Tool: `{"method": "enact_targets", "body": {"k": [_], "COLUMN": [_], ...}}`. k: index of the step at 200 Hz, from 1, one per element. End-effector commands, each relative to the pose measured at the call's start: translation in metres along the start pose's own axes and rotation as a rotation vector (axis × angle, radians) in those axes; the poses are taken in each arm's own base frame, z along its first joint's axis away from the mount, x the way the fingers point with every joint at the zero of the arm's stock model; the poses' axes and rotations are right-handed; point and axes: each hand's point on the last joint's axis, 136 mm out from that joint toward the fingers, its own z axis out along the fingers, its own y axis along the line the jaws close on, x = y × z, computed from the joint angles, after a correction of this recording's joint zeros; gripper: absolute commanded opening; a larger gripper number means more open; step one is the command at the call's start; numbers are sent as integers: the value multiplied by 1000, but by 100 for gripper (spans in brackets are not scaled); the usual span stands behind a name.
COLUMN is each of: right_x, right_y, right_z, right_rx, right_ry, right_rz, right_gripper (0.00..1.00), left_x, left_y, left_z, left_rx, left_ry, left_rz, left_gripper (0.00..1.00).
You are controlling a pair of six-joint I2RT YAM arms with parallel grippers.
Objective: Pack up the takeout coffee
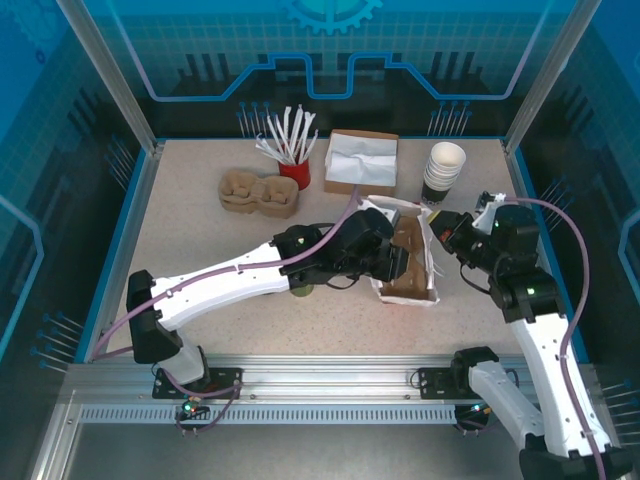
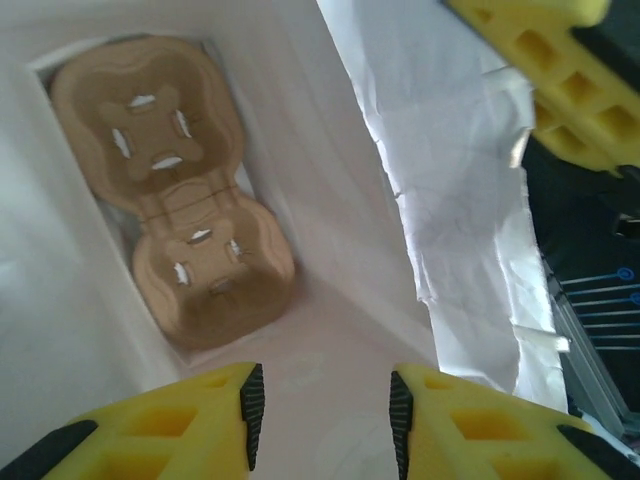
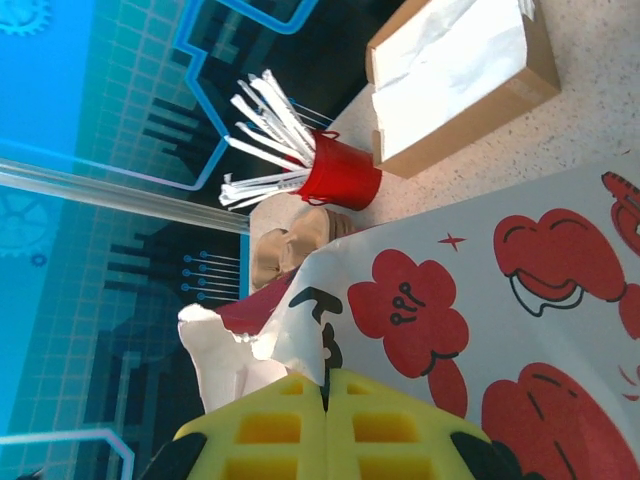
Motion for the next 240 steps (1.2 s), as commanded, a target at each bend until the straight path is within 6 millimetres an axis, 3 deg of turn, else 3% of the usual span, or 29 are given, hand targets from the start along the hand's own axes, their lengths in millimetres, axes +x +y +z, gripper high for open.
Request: {"method": "enact_targets", "body": {"k": [1, 60, 95, 112, 132, 185, 216, 240], "right_x": [-10, -29, -39, -44, -49, -65, -66, -56], "right_y": [5, 0, -4, -4, -4, 1, 13, 27], "right_z": [10, 49, 62, 64, 64, 35, 6, -15], "right_rx": [-11, -2, 7, 30, 60, 173, 197, 181], "right_ry": [7, 89, 102, 109, 129, 173, 163, 170], "right_rz": [62, 147, 165, 129, 61, -201, -324, -375], "right_gripper": [0, 0, 0, 16, 26, 51, 52, 52], "left_x": [-28, -33, -32, -32, -33, -26, -15, 1], "left_y": [8, 48, 72, 85, 102, 149, 175, 193], "left_z": [-37, -61, -70, -75, -82, -108, -120, -117], "left_rx": [-20, -100, -146, -171, -210, -317, -363, -393], "left_ry": [-96, -142, -150, -153, -153, -168, -180, -152], "left_rz": [4, -42, -76, -78, -67, -3, 10, 21], "left_gripper": [40, 43, 49, 54, 60, 82, 94, 99]}}
